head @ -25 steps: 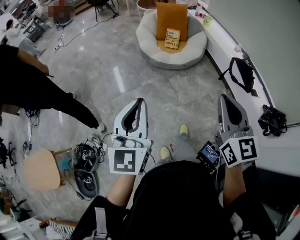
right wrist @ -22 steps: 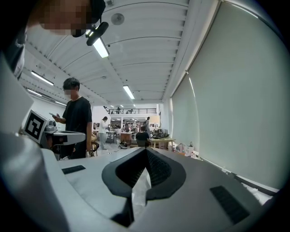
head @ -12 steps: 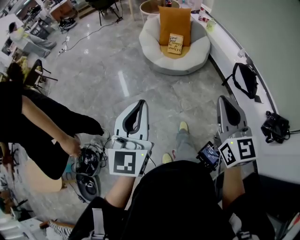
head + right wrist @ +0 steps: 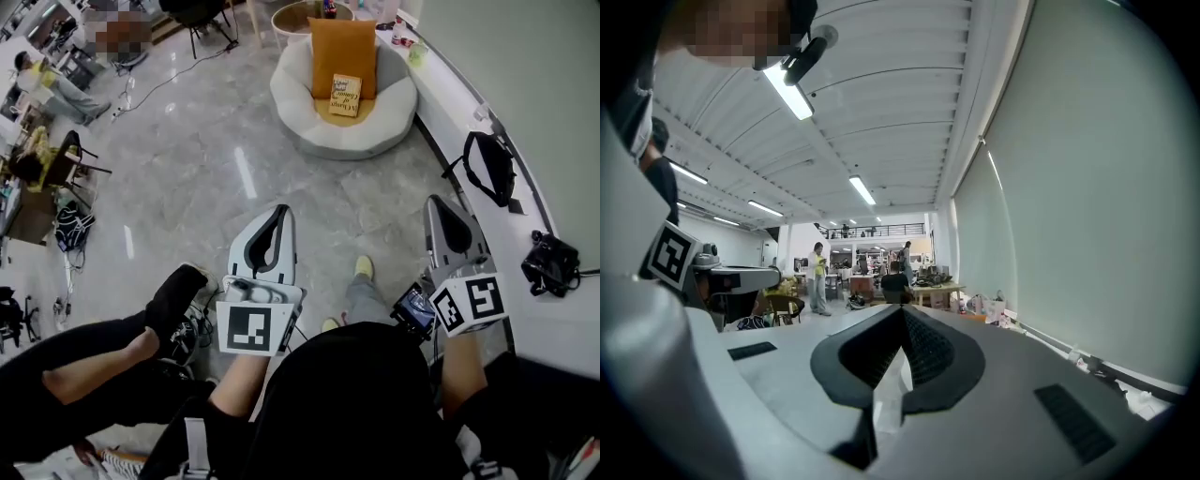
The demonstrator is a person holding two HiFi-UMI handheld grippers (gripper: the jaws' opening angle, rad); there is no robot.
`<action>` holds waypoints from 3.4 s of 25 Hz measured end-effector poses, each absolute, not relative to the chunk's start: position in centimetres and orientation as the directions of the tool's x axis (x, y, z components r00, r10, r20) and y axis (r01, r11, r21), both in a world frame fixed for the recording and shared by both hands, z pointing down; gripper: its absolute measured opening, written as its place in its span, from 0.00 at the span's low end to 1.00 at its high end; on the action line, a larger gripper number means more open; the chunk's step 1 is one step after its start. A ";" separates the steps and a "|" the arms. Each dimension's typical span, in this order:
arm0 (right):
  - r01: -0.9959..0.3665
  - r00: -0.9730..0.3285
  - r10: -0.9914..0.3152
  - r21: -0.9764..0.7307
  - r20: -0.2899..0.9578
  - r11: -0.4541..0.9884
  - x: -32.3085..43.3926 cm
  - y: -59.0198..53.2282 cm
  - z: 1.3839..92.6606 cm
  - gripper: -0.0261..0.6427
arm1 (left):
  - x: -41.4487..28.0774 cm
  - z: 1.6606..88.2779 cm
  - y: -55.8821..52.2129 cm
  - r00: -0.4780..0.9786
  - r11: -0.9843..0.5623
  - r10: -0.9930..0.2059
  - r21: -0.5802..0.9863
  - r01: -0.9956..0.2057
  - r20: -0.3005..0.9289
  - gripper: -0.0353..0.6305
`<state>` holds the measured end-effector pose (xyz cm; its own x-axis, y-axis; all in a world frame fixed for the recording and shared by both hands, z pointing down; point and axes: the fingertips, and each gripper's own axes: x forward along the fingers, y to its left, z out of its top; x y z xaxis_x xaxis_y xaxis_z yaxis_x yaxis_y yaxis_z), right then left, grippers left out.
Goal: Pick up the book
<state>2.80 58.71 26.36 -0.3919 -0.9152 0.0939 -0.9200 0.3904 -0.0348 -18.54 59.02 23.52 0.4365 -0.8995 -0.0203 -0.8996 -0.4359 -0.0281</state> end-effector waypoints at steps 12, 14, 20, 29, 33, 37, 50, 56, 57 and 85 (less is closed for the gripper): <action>-0.926 -0.376 -0.917 -0.040 0.130 0.374 7.2 49.2 27.4 0.05 | -14.3 23.9 49.3 0.446 -0.446 -0.895 -0.042 -0.894 0.006 0.07; -0.922 -0.386 -0.913 -0.037 0.131 0.384 7.6 47.7 27.5 0.05 | -13.8 23.7 47.9 0.443 -0.443 -0.897 -0.044 -0.896 0.009 0.07; -0.913 -0.408 -0.903 -0.041 0.130 0.407 9.5 43.6 27.5 0.05 | -12.1 23.5 44.3 0.427 -0.427 -0.904 -0.055 -0.902 0.022 0.07; -0.905 -0.426 -0.893 -0.072 0.146 0.420 12.0 38.7 27.8 0.05 | -9.0 23.7 39.7 0.400 -0.402 -0.915 -0.060 -0.914 0.044 0.07; -0.898 -0.440 -0.887 -0.060 0.141 0.436 13.0 37.6 28.4 0.05 | -8.2 23.3 38.6 0.391 -0.393 -0.919 -0.072 -0.917 0.041 0.07; -0.896 -0.445 -0.885 -0.062 0.138 0.441 13.6 36.9 28.4 0.05 | -7.6 23.1 37.9 0.386 -0.388 -0.922 -0.080 -0.918 0.034 0.07; -0.889 -0.458 -0.880 -0.062 0.124 0.454 14.7 35.9 28.3 0.05 | -5.8 22.9 37.4 0.392 -0.394 -0.919 -0.073 -0.916 0.039 0.07; -0.893 -0.449 -0.886 -0.073 0.114 0.443 15.0 35.8 28.1 0.05 | -5.4 23.8 37.3 0.386 -0.395 -0.918 -0.102 -0.913 0.095 0.07; -0.893 -0.451 -0.885 -0.071 0.113 0.445 15.0 35.8 28.1 0.05 | -5.3 23.9 37.2 0.386 -0.396 -0.917 -0.103 -0.912 0.101 0.07; -0.891 -0.452 -0.879 -0.037 0.151 0.452 11.7 27.1 28.8 0.05 | -8.3 23.9 28.2 0.401 -0.402 -0.916 -0.063 -0.913 0.029 0.07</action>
